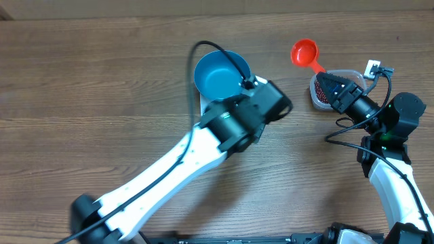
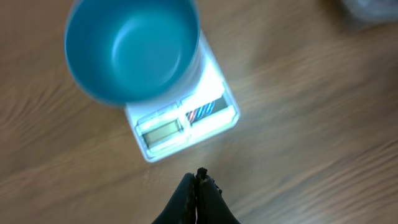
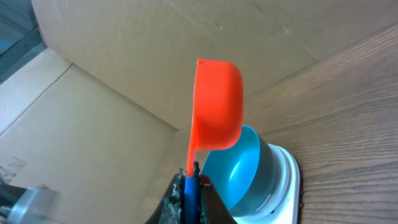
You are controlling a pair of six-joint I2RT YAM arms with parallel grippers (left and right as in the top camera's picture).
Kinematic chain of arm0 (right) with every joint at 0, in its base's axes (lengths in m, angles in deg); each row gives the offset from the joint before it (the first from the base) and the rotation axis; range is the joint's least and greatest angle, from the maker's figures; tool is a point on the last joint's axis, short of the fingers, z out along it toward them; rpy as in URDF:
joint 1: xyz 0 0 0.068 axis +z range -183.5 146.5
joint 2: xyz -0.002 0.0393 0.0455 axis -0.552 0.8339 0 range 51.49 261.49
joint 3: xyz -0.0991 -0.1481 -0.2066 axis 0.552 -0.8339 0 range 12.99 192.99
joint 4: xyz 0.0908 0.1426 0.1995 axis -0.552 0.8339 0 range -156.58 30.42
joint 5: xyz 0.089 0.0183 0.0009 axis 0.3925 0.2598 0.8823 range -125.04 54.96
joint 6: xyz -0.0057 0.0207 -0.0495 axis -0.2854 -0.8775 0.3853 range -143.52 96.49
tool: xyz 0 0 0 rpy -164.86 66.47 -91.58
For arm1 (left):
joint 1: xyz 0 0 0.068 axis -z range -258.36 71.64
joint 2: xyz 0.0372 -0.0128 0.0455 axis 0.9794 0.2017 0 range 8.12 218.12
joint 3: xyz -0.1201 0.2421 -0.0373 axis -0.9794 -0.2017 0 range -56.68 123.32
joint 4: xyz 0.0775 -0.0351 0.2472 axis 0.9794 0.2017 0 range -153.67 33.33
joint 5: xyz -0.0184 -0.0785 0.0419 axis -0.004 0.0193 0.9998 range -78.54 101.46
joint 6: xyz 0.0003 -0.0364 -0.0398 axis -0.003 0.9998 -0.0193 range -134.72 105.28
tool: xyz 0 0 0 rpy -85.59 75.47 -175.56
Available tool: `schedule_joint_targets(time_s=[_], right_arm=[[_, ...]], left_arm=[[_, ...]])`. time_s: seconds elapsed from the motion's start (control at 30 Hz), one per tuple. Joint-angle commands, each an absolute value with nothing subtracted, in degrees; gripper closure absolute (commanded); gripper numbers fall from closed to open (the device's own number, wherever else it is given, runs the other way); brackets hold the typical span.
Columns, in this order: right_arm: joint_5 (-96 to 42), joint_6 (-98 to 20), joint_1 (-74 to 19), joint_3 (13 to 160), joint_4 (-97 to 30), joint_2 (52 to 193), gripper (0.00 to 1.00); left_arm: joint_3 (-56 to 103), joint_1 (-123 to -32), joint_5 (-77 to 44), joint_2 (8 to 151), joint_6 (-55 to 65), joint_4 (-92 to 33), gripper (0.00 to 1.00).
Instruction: Scoop item into bowl and weigh 150g on scale
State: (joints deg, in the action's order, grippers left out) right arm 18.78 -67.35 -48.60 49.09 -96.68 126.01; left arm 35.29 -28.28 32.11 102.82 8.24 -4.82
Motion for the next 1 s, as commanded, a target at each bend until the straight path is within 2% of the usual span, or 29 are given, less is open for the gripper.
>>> schedule_joint_targets(time_s=[0.0, 0.2, 0.6, 0.97], right_arm=[[19.11, -66.72, -49.01, 50.09, -96.60, 125.55, 0.96], [19.11, -66.72, -49.01, 50.09, -96.60, 125.55, 0.96], [19.08, -66.69, -49.01, 50.09, -96.62, 125.55, 0.96], [19.06, -66.69, -49.01, 50.09, -96.62, 125.55, 0.96]], left_arm=[[30.30, -29.96, 27.82, 99.96, 6.47, -10.09, 0.96], [25.47, -31.47, 26.82, 102.95, 6.47, -15.62, 0.96], [25.17, -33.52, 26.84, 113.84, 6.41, -17.68, 0.96], [25.17, -36.30, 26.88, 116.76, 6.45, -19.49, 0.95]])
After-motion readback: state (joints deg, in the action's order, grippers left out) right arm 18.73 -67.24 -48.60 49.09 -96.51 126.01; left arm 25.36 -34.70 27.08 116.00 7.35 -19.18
